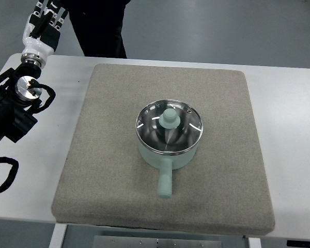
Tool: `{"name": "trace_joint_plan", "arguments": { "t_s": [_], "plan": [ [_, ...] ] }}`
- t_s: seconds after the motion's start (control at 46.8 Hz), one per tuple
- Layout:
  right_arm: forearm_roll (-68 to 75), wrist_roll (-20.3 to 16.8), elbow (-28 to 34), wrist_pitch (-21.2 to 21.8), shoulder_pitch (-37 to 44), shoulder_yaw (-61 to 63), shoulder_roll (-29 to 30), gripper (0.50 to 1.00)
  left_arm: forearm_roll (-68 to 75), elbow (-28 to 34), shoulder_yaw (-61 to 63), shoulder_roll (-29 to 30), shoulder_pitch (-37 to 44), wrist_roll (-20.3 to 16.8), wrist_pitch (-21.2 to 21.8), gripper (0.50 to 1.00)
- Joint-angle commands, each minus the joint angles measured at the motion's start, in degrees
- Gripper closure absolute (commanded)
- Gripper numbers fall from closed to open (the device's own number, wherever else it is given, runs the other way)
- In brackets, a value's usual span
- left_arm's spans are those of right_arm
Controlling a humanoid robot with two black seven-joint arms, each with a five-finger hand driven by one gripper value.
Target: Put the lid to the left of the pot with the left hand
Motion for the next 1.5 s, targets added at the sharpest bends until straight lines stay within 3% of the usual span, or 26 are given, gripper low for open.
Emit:
{"name": "trace_joint_plan", "arguments": {
  "t_s": [0.0,1.475],
  "plan": [
    [0.0,0.0,0.0,0.0,-0.02,0.0,0.0,0.576,-0.1,0.0,-0.03,-0.03,-0.06,0.0,-0.03,0.506],
    [0.0,0.0,0.0,0.0,-0.02,0.0,0.0,0.576,0.69,-1.32,-2.23,0.5,-0.33,-0.08,0.59,0.506]
  ]
}}
